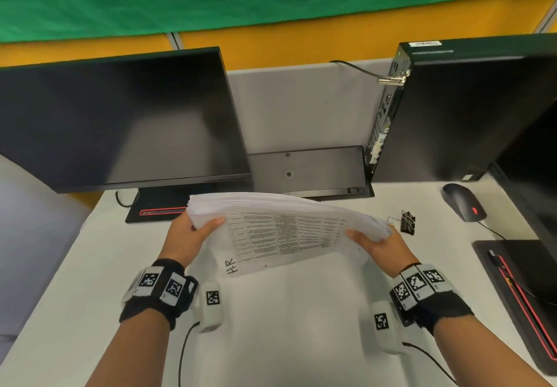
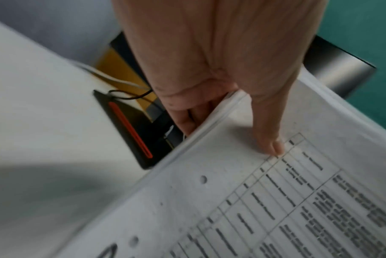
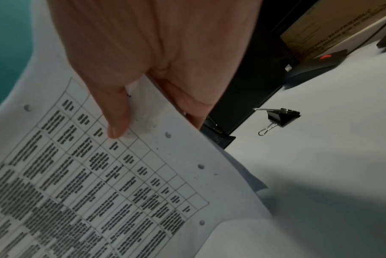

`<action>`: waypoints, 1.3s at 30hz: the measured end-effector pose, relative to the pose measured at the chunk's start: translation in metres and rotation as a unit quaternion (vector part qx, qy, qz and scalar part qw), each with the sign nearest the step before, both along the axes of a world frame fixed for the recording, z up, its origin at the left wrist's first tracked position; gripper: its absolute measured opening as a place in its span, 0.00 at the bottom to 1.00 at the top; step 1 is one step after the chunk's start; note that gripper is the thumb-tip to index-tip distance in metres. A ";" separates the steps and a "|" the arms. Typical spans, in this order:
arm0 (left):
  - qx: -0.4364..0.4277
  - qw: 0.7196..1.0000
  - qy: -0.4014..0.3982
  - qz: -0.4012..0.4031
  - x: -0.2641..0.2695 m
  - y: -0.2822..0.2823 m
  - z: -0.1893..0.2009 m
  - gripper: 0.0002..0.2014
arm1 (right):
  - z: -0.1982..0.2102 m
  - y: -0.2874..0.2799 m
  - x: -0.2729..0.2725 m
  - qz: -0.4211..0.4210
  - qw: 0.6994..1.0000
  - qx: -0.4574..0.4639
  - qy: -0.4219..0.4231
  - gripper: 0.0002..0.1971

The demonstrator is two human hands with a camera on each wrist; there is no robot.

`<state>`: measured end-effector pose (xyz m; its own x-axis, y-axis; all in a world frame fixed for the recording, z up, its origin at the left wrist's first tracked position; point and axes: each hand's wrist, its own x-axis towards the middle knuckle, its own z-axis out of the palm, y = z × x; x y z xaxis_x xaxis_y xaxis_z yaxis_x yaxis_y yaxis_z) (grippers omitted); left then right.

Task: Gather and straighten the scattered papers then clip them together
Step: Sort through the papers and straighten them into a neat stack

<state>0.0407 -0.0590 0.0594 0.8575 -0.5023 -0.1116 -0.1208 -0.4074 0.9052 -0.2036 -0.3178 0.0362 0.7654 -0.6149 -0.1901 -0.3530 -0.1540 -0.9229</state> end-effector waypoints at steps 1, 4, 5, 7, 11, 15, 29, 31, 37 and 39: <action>-0.013 1.000 0.017 0.011 -0.003 0.001 -0.003 0.17 | 0.000 0.000 0.001 -0.001 1.000 -0.002 0.001 0.07; -0.084 0.995 0.031 0.041 -0.010 -0.002 0.003 0.12 | 0.005 0.001 0.004 -0.028 0.999 -0.009 -0.023 0.08; -0.113 0.992 0.030 0.048 -0.011 -0.003 0.009 0.11 | 0.008 0.002 0.005 -0.037 0.999 -0.016 -0.033 0.09; -0.160 0.986 0.019 0.047 -0.007 -0.005 0.021 0.10 | 0.013 0.003 0.006 -0.059 0.996 -0.014 -0.061 0.08; -0.116 0.993 -0.004 0.013 -0.004 0.003 0.018 0.11 | 0.015 0.007 0.004 -0.039 0.997 -0.010 -0.062 0.07; -0.008 1.000 0.026 -0.008 -0.014 0.019 -0.022 0.13 | 0.007 0.007 -0.003 -0.001 1.000 0.003 -0.025 0.12; -0.078 0.994 -0.032 0.067 -0.005 0.006 -0.003 0.07 | 0.000 0.003 0.010 -0.091 0.993 0.056 -0.051 0.26; -0.046 0.997 -0.017 0.056 -0.008 0.013 -0.015 0.09 | -0.008 0.007 0.005 -0.094 0.994 0.050 -0.036 0.22; -0.014 0.999 0.034 0.013 -0.011 0.018 -0.012 0.07 | 0.009 0.011 0.008 -0.090 0.995 0.048 -0.019 0.14; -0.053 0.997 0.060 0.017 -0.003 0.014 0.003 0.08 | 0.028 0.008 0.018 -0.094 0.994 0.039 -0.032 0.12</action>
<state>0.0376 -0.0446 0.0625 0.8582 -0.4869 -0.1625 0.0040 -0.3102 0.9507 -0.1860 -0.3097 0.0641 0.6505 -0.7333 -0.1979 -0.3093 -0.0178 -0.9508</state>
